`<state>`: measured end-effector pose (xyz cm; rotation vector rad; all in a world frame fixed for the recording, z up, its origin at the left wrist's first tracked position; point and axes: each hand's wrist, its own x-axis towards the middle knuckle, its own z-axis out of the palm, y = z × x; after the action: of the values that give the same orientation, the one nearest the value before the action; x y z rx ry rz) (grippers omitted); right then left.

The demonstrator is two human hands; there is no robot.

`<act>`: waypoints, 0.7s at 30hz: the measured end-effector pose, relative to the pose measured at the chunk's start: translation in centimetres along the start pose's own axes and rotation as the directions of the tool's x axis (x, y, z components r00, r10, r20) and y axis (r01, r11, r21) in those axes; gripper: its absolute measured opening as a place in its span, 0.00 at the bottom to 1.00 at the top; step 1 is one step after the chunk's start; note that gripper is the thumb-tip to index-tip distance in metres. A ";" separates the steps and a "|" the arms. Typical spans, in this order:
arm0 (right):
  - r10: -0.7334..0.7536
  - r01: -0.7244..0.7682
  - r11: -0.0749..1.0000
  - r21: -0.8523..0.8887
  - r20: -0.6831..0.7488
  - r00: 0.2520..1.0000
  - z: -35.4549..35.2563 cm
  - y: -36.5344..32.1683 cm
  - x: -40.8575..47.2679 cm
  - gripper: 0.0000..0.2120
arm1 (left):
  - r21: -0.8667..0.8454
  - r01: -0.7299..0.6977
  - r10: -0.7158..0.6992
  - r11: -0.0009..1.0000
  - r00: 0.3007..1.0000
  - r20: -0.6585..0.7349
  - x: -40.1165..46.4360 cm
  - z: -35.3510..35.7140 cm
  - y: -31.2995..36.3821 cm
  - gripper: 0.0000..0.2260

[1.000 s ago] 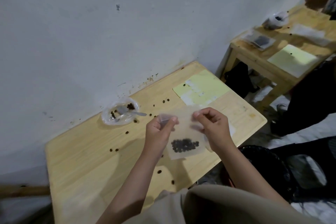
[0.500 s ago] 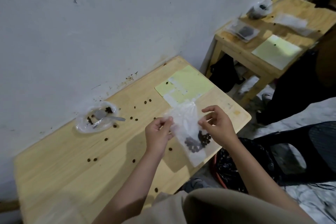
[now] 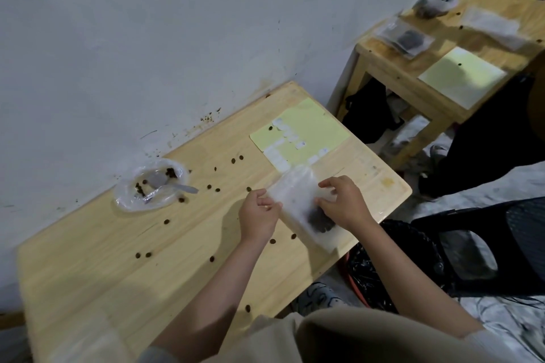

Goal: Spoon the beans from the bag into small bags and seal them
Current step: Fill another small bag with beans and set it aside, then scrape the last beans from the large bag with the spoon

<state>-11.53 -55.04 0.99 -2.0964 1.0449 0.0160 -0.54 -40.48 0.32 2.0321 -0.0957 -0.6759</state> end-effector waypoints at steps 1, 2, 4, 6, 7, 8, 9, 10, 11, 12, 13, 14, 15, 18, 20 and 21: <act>0.009 -0.009 1.000 -0.018 -0.007 1.000 0.2 0.0 0.0 0.17 | -0.005 0.000 0.000 1.000 1.000 0.000 -0.1 -0.2 -0.1 0.16; 0.005 -0.007 0.999 -0.040 -0.033 0.999 0.4 0.0 -0.1 0.17 | -0.015 0.000 0.000 1.000 1.000 -0.001 -0.2 -0.4 -0.3 0.15; -0.046 0.039 0.997 -0.070 -0.111 0.993 0.8 -0.6 -0.4 0.15 | -0.015 -0.008 0.008 1.000 1.000 -0.007 -0.6 -1.2 -0.7 0.14; -0.124 0.115 0.992 -0.059 -0.195 0.973 1.4 -1.7 -1.0 0.12 | -0.003 -0.029 0.029 1.000 0.999 -0.035 -1.3 -2.6 -1.3 0.12; -0.168 0.161 0.986 -0.048 -0.235 0.957 2.0 -2.4 -1.4 0.10 | -0.005 -0.040 0.039 0.999 0.998 -0.059 -1.7 -3.5 -1.7 0.12; -0.213 0.212 0.977 -0.032 -0.269 0.939 2.6 -3.4 -1.9 0.09 | -0.007 -0.047 0.046 0.999 0.995 -0.087 -2.2 -4.6 -2.2 0.11; -0.259 0.266 0.964 -0.017 -0.289 0.922 3.5 -4.4 -2.4 0.08 | -0.007 -0.054 0.053 0.999 0.991 -0.123 -2.8 -5.9 -2.8 0.10; -0.308 0.319 0.948 -0.009 -0.288 0.907 4.5 -5.4 -3.0 0.07 | -0.006 -0.056 0.055 0.998 0.985 -0.164 -3.4 -7.4 -3.5 0.09; -0.352 0.363 0.932 -0.004 -0.261 0.899 5.8 -6.6 -3.7 0.06 | -0.008 -0.056 0.053 0.998 0.976 -0.212 -4.1 -9.1 -4.3 0.08; -0.387 0.397 0.918 0.007 -0.213 0.897 7.2 -7.9 -4.4 0.06 | -0.016 -0.055 0.049 0.998 0.962 -0.267 -4.7 -10.9 -5.3 0.07; -0.413 0.423 0.906 0.031 -0.157 0.897 8.8 -9.2 -5.2 0.06 | -0.028 -0.055 0.043 0.998 0.944 -0.327 -5.3 -12.8 -6.5 0.06; -0.434 0.442 0.895 0.067 -0.103 0.895 10.5 -10.5 -6.1 0.06 | -0.036 -0.050 0.032 0.998 0.921 -0.387 -6.0 -14.7 -7.8 0.05; -0.449 0.452 0.885 0.115 -0.051 0.892 12.2 -11.9 -7.1 0.07 | -0.036 -0.033 0.014 0.999 0.897 -0.442 -6.6 -16.6 -9.2 0.05; -0.431 0.384 0.886 0.259 0.158 0.888 17.2 -16.0 -10.4 0.07 | -0.008 0.032 -0.031 0.999 0.804 -0.594 -8.8 -21.8 -13.8 0.05; -0.408 0.330 0.901 0.282 0.290 0.866 20.7 -18.2 -12.3 0.06 | 0.100 0.042 0.039 0.994 0.723 -0.689 -10.4 -24.8 -16.6 0.07; -0.394 0.308 0.909 0.281 0.340 0.854 22.3 -19.1 -13.0 0.05 | 0.136 0.061 0.056 0.989 0.691 -0.720 -11.0 -26.0 -17.8 0.10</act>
<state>-0.23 -24.99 1.88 -1.9469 0.3924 0.1270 -0.47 -7.15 0.55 2.3048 0.3367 0.1916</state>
